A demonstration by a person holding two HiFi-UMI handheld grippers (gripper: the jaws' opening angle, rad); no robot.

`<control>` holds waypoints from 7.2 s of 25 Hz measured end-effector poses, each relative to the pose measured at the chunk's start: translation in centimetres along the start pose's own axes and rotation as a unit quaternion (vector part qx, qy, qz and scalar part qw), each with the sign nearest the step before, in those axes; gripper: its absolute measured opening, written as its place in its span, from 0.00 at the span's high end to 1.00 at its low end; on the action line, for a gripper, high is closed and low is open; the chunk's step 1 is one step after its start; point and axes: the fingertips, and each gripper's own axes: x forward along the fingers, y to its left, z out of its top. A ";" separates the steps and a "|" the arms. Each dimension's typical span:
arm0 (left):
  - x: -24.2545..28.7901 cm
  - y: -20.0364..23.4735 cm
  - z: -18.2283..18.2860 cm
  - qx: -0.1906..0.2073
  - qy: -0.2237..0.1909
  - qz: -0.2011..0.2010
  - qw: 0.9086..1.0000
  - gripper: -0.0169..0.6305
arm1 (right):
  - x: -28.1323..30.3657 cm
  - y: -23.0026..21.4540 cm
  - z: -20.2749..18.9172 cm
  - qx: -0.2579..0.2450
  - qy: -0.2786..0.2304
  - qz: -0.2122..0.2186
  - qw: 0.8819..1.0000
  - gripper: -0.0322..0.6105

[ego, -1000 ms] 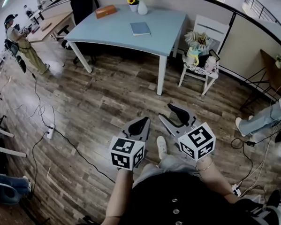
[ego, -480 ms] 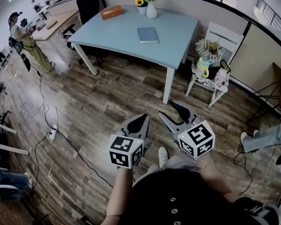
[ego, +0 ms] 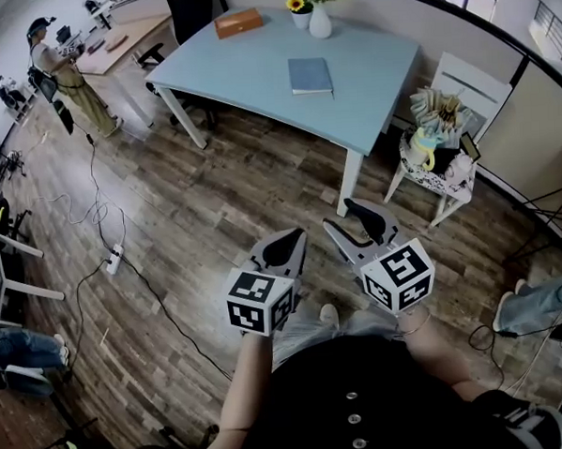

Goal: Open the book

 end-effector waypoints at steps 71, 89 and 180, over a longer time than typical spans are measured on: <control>28.1 29.2 13.6 -0.002 0.050 -0.076 0.996 0.95 | 33.5 -25.3 3.9 0.041 0.084 -0.045 0.995 0.60; 36.0 32.5 18.1 -0.007 0.041 -0.024 0.999 0.95 | 38.9 -32.5 5.4 0.026 0.087 0.022 0.996 0.61; 39.3 37.0 7.6 -0.101 0.089 -0.076 0.988 0.95 | 46.4 -32.7 -8.6 -0.125 0.333 0.031 0.934 0.77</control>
